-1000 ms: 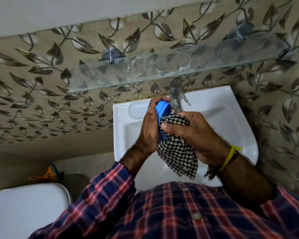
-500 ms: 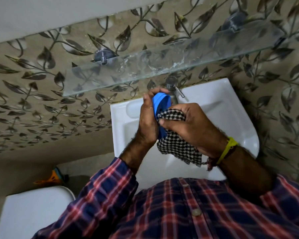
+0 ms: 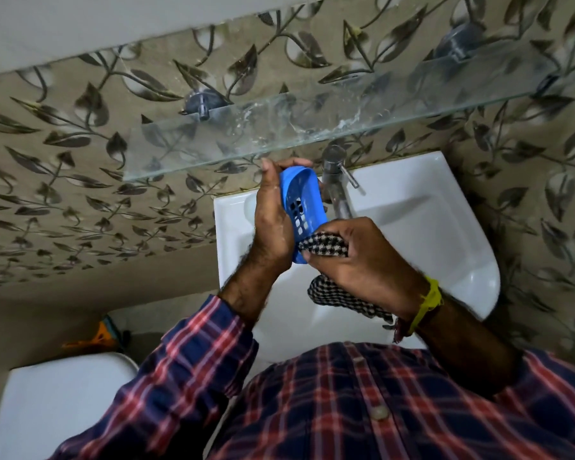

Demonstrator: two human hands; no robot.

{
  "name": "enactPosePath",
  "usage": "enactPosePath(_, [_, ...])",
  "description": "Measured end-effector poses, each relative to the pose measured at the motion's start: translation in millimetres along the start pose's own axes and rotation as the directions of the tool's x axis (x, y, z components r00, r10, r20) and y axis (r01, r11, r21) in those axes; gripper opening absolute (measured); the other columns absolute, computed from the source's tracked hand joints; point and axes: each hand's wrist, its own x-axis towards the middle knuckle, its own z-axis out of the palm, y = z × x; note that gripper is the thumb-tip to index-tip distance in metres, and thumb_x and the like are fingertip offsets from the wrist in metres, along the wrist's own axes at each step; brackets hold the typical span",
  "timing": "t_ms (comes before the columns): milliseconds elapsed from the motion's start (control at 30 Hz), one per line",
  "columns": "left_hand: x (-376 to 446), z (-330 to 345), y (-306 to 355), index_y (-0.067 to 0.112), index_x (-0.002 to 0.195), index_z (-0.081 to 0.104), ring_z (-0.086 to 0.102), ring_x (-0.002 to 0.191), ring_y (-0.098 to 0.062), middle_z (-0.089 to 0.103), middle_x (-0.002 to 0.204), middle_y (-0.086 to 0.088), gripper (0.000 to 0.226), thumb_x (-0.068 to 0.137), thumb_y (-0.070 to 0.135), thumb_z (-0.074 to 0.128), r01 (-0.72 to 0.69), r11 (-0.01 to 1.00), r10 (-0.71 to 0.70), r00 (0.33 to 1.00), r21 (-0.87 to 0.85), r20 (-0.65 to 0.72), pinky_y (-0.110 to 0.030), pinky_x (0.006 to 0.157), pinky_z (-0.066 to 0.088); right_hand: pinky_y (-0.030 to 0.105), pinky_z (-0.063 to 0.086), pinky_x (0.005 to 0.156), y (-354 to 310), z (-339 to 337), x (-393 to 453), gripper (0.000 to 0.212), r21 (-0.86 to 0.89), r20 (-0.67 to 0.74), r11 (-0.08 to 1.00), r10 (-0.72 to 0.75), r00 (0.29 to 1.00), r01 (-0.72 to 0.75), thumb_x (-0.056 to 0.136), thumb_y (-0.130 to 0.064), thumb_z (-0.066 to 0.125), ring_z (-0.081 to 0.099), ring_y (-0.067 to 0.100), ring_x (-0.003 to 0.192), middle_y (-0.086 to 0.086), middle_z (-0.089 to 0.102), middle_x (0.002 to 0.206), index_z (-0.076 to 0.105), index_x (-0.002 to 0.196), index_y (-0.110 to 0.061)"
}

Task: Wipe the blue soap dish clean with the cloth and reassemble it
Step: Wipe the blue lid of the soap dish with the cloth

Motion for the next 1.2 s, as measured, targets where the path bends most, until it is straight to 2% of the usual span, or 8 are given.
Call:
enactPosePath(267, [7,-6,4,0.015,0.098,0.069,0.062,0.087,-0.033,0.063,0.097,-0.019,0.079,0.089,0.080,0.026,0.259,0.963,-0.244,0.957,0.078,-0.157,-0.038,0.076,0.051,0.038,0.053,0.065,8,12,-8,0.013,-0.334,-0.121,0.938,-0.139,0.983,0.092,0.080,-0.021,0.075,0.063,0.022,0.072,0.001,0.066,0.082,0.069,0.087,-0.012])
enactPosePath(367, [-4,-24,-14,0.037,0.130,0.057,0.055,0.127,-0.024,0.057,0.136,-0.008,0.067,0.091,0.077,0.021,-0.062,0.940,0.088,0.994,0.335,-0.063,-0.042,0.095,0.050,0.035,0.055,0.065,2,6,-2,0.008,0.145,-0.146,0.983,0.134,0.980,-0.113,0.080,-0.011,0.076,0.065,0.015,0.067,0.003,0.071,0.076,0.072,0.085,-0.006])
enactPosePath(433, [-13,-40,-39,0.018,0.150,0.037,0.033,0.148,-0.024,0.034,0.160,-0.006,0.074,0.097,0.068,0.026,-0.421,0.762,0.373,0.906,0.492,0.199,-0.049,0.115,0.036,0.035,0.055,0.061,-3,-5,1,0.008,0.491,-0.048,0.841,0.286,0.957,-0.227,0.082,-0.003,0.072,0.063,0.019,0.064,0.009,0.069,0.072,0.071,0.088,0.002])
enactPosePath(500, [-16,-48,-58,0.006,0.149,0.038,0.021,0.153,-0.029,0.027,0.164,-0.008,0.069,0.104,0.056,0.024,-0.624,0.569,0.496,0.780,0.536,0.382,-0.047,0.121,0.023,0.031,0.054,0.059,-7,-14,3,0.015,0.621,0.062,0.731,0.316,0.947,-0.285,0.083,0.000,0.069,0.062,0.024,0.065,0.015,0.067,0.076,0.069,0.095,0.009])
enactPosePath(633, [-1,-46,-56,0.007,0.140,0.049,0.025,0.151,-0.036,0.041,0.156,-0.006,0.069,0.104,0.055,0.016,-0.729,0.498,0.617,0.678,0.469,0.398,-0.054,0.120,0.021,0.044,0.056,0.083,-16,-13,8,0.031,0.690,0.168,0.636,0.324,0.931,-0.346,0.083,0.003,0.066,0.064,0.036,0.088,0.032,0.064,0.102,0.061,0.112,0.013])
enactPosePath(733, [2,-42,-52,0.010,0.128,0.057,0.046,0.138,-0.035,0.057,0.140,-0.006,0.067,0.104,0.057,0.015,-0.721,0.525,0.646,0.684,0.453,0.339,-0.065,0.111,0.031,0.050,0.049,0.098,-18,-9,10,0.031,0.706,0.131,0.642,0.297,0.946,-0.299,0.084,0.004,0.065,0.065,0.040,0.101,0.034,0.064,0.115,0.061,0.114,0.012])
enactPosePath(1000, [-12,-21,-43,-0.005,0.116,0.058,0.058,0.117,-0.035,0.063,0.119,-0.020,0.074,0.104,0.058,0.022,-0.528,0.722,0.525,0.839,0.448,0.141,-0.057,0.102,0.043,0.042,0.049,0.072,-12,-11,6,0.015,0.528,0.036,0.826,0.208,0.977,-0.195,0.085,-0.002,0.069,0.059,0.029,0.075,0.023,0.062,0.081,0.063,0.089,0.011])
enactPosePath(1200, [-6,-22,-23,0.003,0.111,0.060,0.061,0.109,-0.037,0.066,0.112,-0.015,0.052,0.105,0.040,0.023,-0.517,0.793,0.525,0.848,0.323,0.069,-0.059,0.097,0.046,0.043,0.037,0.066,-12,-6,8,0.029,0.455,0.085,0.886,0.053,0.995,-0.086,0.088,-0.003,0.068,0.047,0.027,0.071,0.025,0.054,0.074,0.054,0.086,0.022])
